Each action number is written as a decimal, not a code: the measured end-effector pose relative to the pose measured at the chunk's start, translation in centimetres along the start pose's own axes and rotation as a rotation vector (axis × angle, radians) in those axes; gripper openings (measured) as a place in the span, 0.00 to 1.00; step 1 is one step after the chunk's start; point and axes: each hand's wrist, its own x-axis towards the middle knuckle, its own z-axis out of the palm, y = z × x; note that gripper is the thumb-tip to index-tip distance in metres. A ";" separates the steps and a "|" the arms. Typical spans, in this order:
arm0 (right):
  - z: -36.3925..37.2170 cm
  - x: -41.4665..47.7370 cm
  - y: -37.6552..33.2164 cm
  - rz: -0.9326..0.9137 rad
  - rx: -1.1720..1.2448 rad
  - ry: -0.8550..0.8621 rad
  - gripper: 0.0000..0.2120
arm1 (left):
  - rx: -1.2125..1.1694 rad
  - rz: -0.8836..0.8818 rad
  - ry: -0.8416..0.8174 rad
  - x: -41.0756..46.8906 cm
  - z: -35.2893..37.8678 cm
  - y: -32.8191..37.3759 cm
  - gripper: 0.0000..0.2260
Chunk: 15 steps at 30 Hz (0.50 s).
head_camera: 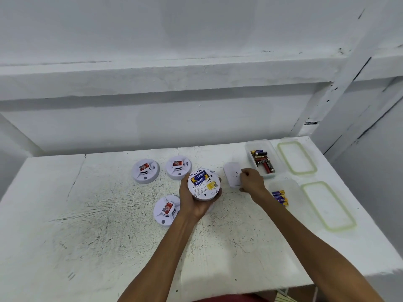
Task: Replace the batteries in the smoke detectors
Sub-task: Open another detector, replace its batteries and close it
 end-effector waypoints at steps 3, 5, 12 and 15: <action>0.9 -0.2 1.5 -0.080 -0.283 0.018 0.15 | -0.041 0.022 -0.003 -0.2 -0.1 0.0 0.27; 1.4 -0.4 1.8 -0.117 -0.374 0.027 0.15 | -0.069 0.016 -0.019 -0.4 0.0 -0.1 0.27; 1.8 -1.0 0.5 -0.270 -0.600 0.140 0.17 | -0.088 0.002 -0.037 -0.3 0.2 -0.2 0.25; 1.9 -2.2 -1.6 -0.393 -0.287 0.128 0.13 | -0.096 -0.005 -0.035 -0.1 0.6 -0.3 0.22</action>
